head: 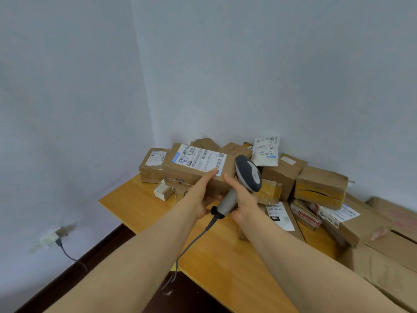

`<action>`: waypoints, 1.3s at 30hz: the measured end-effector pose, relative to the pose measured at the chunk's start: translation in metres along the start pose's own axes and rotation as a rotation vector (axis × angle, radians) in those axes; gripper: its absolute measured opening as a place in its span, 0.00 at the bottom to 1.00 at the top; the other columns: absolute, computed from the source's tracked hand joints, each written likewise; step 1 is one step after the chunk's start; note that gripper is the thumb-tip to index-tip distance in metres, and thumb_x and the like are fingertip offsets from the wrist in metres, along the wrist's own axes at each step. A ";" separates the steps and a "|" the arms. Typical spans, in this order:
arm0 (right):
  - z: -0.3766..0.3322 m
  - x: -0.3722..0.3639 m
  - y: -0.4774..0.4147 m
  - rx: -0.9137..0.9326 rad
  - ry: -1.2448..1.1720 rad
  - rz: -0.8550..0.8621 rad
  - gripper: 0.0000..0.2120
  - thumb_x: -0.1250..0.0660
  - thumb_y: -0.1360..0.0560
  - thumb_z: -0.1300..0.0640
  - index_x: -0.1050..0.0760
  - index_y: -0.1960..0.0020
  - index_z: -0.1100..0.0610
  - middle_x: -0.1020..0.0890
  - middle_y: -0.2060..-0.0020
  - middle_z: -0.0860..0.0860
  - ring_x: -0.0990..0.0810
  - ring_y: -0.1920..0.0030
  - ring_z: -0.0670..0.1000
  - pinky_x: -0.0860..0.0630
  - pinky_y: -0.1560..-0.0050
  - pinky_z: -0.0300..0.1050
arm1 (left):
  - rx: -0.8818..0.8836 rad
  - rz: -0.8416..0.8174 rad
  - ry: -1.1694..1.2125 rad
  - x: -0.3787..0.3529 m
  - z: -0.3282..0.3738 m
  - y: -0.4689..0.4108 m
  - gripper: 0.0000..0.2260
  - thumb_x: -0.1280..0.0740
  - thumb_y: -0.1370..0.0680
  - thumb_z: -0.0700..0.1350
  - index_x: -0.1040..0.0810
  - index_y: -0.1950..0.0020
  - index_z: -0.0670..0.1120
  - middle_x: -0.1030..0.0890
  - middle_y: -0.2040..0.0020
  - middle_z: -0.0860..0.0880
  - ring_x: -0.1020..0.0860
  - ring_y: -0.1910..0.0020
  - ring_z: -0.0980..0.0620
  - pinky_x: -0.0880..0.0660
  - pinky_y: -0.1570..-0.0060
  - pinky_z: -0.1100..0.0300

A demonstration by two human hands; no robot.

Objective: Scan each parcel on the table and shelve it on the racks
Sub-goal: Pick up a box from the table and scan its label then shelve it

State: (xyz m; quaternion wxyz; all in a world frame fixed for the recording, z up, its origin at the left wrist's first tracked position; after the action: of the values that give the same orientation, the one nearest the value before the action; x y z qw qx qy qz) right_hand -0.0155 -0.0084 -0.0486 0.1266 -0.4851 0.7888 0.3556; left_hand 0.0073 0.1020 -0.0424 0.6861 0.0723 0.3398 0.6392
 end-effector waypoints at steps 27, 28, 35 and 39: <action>-0.023 -0.026 0.024 0.104 0.815 -0.351 0.09 0.29 0.29 0.67 0.28 0.63 0.60 0.27 0.74 0.53 0.31 0.76 0.49 0.29 0.71 0.41 | -0.168 0.246 -0.465 0.111 0.052 -0.014 0.41 0.20 0.38 0.36 0.39 0.30 0.44 0.26 0.37 0.46 0.25 0.45 0.44 0.22 0.60 0.49; -0.022 -0.025 0.024 0.101 0.814 -0.347 0.09 0.29 0.29 0.67 0.28 0.63 0.60 0.27 0.75 0.53 0.31 0.76 0.49 0.29 0.72 0.41 | -0.169 0.245 -0.460 0.112 0.052 -0.014 0.41 0.20 0.37 0.36 0.39 0.30 0.44 0.26 0.37 0.46 0.25 0.45 0.44 0.22 0.59 0.49; -0.018 -0.024 0.028 0.084 0.816 -0.338 0.09 0.29 0.29 0.67 0.28 0.63 0.60 0.27 0.75 0.53 0.31 0.76 0.49 0.29 0.72 0.40 | -0.173 0.214 -0.430 0.114 0.050 -0.014 0.31 0.22 0.34 0.33 0.35 0.39 0.44 0.26 0.45 0.48 0.26 0.49 0.45 0.25 0.59 0.50; -0.017 -0.027 0.030 0.094 0.837 -0.335 0.09 0.29 0.29 0.66 0.28 0.63 0.60 0.27 0.75 0.52 0.30 0.76 0.49 0.29 0.72 0.40 | -0.175 0.215 -0.407 0.118 0.051 -0.013 0.33 0.23 0.34 0.32 0.36 0.36 0.44 0.26 0.44 0.48 0.26 0.48 0.45 0.25 0.60 0.50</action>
State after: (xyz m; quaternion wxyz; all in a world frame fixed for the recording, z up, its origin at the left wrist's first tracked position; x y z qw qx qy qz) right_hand -0.0247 0.0063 -0.0083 -0.1258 -0.7019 0.6979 0.0673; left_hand 0.0409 0.2261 -0.0545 0.6719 0.1757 0.1285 0.7079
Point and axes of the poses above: each hand's wrist, its own y-axis away from the middle knuckle, its own x-axis out of the back of the hand, z = x × y, the point moved 6 cm from there along -y, towards the middle knuckle
